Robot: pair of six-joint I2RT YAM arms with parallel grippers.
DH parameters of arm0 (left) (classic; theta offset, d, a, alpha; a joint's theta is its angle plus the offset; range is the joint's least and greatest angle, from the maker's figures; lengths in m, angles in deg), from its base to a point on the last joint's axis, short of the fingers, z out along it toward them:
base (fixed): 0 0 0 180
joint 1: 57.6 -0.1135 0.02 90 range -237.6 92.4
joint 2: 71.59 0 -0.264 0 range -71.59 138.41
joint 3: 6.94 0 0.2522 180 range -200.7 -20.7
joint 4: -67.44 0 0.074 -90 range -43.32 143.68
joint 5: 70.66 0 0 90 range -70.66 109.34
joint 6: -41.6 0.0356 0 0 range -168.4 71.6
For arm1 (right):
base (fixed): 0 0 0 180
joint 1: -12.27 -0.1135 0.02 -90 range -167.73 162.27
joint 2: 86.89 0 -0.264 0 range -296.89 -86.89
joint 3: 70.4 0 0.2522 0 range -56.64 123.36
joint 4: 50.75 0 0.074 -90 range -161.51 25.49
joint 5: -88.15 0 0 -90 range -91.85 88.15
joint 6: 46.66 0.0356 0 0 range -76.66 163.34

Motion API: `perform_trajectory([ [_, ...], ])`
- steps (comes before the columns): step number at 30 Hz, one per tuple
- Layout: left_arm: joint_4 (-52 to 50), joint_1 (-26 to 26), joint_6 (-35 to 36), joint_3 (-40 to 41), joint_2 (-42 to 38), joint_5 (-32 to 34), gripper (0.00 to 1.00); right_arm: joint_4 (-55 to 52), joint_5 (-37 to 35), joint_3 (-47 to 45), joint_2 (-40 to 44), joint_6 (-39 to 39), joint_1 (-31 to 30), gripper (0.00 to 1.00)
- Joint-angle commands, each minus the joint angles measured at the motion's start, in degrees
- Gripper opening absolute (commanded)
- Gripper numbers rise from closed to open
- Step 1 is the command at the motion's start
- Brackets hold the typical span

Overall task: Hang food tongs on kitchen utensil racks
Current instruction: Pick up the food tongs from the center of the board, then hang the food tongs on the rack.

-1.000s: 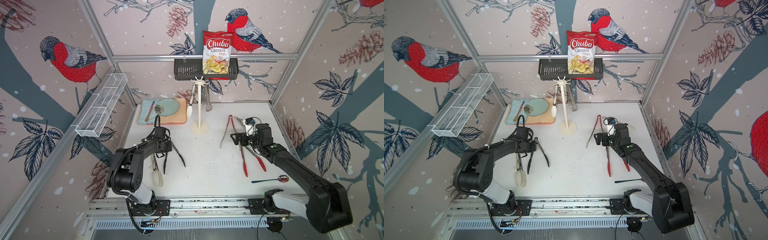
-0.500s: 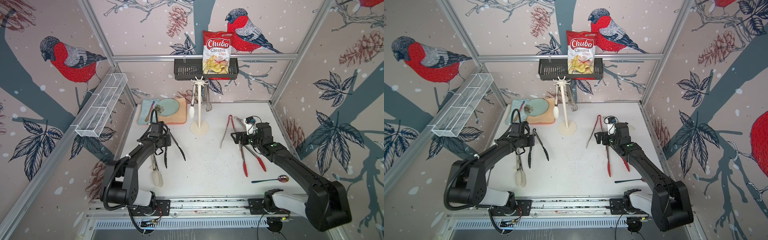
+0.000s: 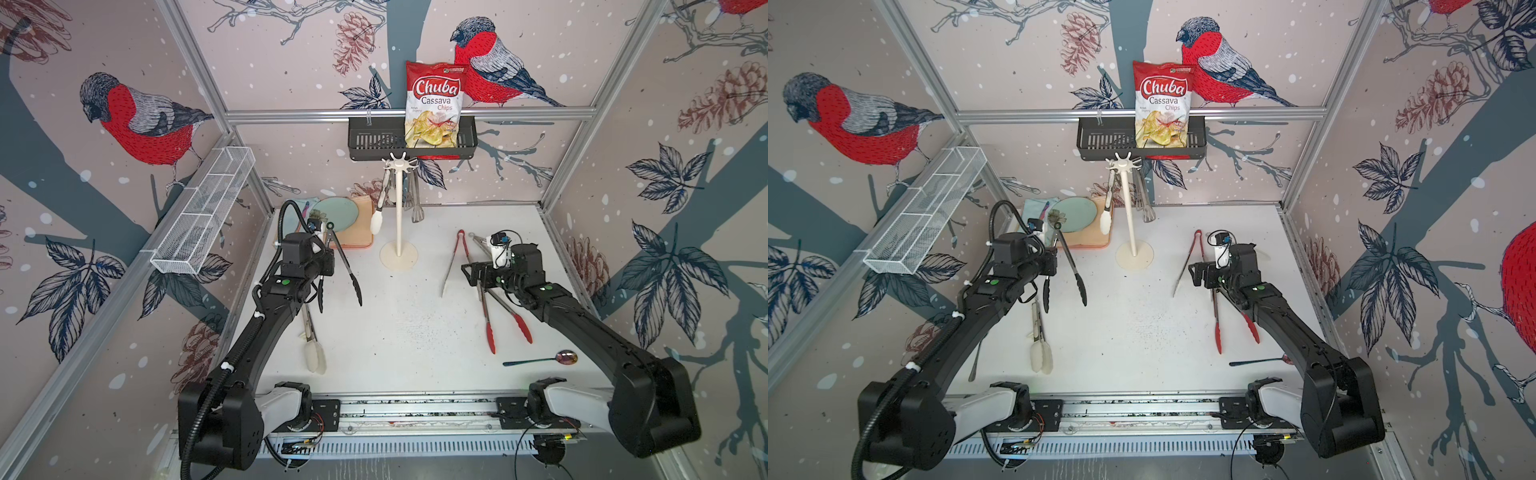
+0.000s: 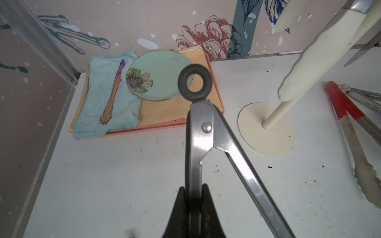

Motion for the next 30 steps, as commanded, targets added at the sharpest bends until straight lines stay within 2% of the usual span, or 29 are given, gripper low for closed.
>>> perform_trajectory([
  [1, 7.61, -0.06, 5.13, -0.16, -1.70, -4.34, 0.00, 2.08, 0.23, -0.02, -0.22, -0.34, -0.06, 1.00],
  [4, 12.50, -0.06, 7.21, 0.51, -2.75, -5.48, 0.00, 2.17, 0.27, -0.09, -0.23, -0.34, -0.02, 1.00],
  [10, 17.11, -1.08, 11.70, -1.17, -2.31, -12.49, 0.00, 1.84, -0.10, -0.01, -0.40, -0.69, -0.18, 1.00],
  [15, 18.27, -3.26, 12.70, -4.80, 0.44, -19.17, 0.00, 2.15, -0.24, -0.51, 0.01, -0.93, -0.18, 1.00],
  [21, 22.40, -3.65, 15.18, -7.66, 3.04, -25.81, 0.00, 2.26, -0.48, -0.63, -0.17, -1.04, -0.18, 1.00],
  [30, 22.16, -4.52, 17.45, -15.06, 9.46, -35.68, 0.00, 2.27, -1.05, -0.97, -0.29, -1.31, -0.18, 1.00],
])
